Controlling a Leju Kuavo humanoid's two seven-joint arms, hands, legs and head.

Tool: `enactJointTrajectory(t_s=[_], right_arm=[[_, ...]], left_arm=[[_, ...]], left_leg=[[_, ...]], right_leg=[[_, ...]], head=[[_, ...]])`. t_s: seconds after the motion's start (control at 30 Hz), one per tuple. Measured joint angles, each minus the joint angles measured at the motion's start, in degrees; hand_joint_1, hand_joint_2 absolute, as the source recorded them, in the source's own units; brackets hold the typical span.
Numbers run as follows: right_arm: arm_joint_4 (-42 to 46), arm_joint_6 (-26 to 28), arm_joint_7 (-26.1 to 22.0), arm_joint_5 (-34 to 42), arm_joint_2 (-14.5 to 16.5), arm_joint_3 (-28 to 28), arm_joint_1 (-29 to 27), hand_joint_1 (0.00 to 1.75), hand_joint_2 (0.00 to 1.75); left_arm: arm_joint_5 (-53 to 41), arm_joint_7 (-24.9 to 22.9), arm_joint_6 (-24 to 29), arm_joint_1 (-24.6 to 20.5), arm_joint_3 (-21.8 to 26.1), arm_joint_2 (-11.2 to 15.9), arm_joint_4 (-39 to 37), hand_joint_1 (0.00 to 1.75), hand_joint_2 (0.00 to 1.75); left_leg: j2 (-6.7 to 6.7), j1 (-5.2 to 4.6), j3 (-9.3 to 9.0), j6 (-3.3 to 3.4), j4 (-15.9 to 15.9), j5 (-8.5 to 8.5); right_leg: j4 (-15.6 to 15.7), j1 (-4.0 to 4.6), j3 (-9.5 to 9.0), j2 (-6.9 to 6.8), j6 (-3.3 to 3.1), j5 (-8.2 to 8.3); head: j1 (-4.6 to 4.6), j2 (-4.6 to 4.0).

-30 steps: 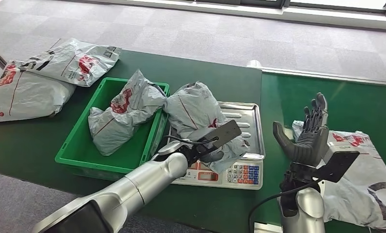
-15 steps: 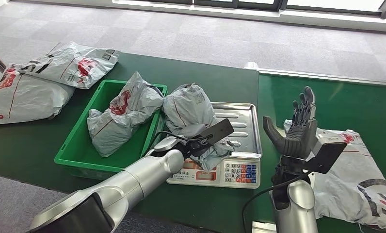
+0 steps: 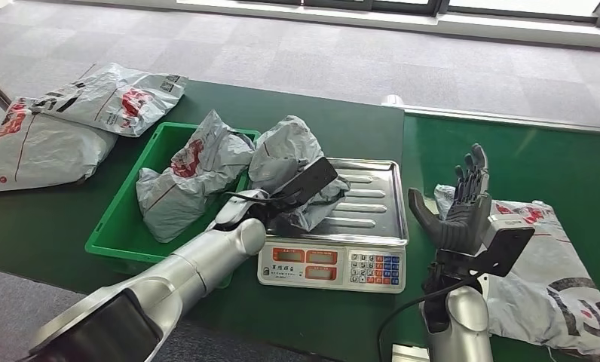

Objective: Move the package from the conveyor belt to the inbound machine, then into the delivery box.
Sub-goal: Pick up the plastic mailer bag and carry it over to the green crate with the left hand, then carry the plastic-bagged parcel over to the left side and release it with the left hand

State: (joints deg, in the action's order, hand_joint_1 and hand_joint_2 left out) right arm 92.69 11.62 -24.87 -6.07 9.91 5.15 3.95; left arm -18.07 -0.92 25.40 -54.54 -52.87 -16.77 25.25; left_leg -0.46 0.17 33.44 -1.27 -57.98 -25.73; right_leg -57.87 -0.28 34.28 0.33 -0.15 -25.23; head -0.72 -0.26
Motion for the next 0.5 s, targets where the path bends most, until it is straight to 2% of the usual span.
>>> enactJointTrajectory(t_s=[0.1, 0.2, 0.33, 0.5], right_arm=[[1.6, -0.8, 0.0, -0.3, 0.1, 1.7, -2.8, 0.0, 1.75], [3.6, -1.4, -0.4, -0.6, 0.3, 3.3, -6.1, 0.0, 1.75], [6.8, -1.9, -1.0, -0.6, 0.9, 5.0, -10.2, 0.0, 1.75], [9.5, -2.1, -1.0, -0.6, 1.3, 6.3, -13.0, 0.0, 1.75]], left_arm=[[-16.9, -2.6, -4.5, 1.7, 10.3, 3.6, 13.6, 1.75, 1.75], [-26.4, -1.2, -7.7, 5.2, 22.5, 6.1, 26.2, 1.75, 1.75], [-29.1, 1.4, -8.9, 10.0, 35.1, 9.1, 37.6, 1.75, 1.75], [-28.7, 3.3, -8.6, 13.9, 43.8, 11.8, 43.5, 1.75, 1.75]], left_leg=[[0.0, 0.0, 0.14, 0.02, 0.0, 0.03], [0.19, -0.01, 0.19, -0.01, 0.1, -0.05], [0.26, 0.0, 0.22, -0.06, 0.1, -0.14], [0.18, 0.01, 0.29, -0.06, 0.1, -0.13]], right_leg=[[0.0, 0.0, 0.15, 0.03, -0.01, 0.01], [0.0, -0.01, 0.29, 0.28, -0.01, 0.0], [0.0, 0.0, 0.38, 0.37, -0.04, -0.08], [0.0, 0.01, 0.39, 0.25, -0.06, -0.12]], head=[[0.01, 0.0], [0.0, 0.0], [0.0, 0.0], [0.0, 0.0]])
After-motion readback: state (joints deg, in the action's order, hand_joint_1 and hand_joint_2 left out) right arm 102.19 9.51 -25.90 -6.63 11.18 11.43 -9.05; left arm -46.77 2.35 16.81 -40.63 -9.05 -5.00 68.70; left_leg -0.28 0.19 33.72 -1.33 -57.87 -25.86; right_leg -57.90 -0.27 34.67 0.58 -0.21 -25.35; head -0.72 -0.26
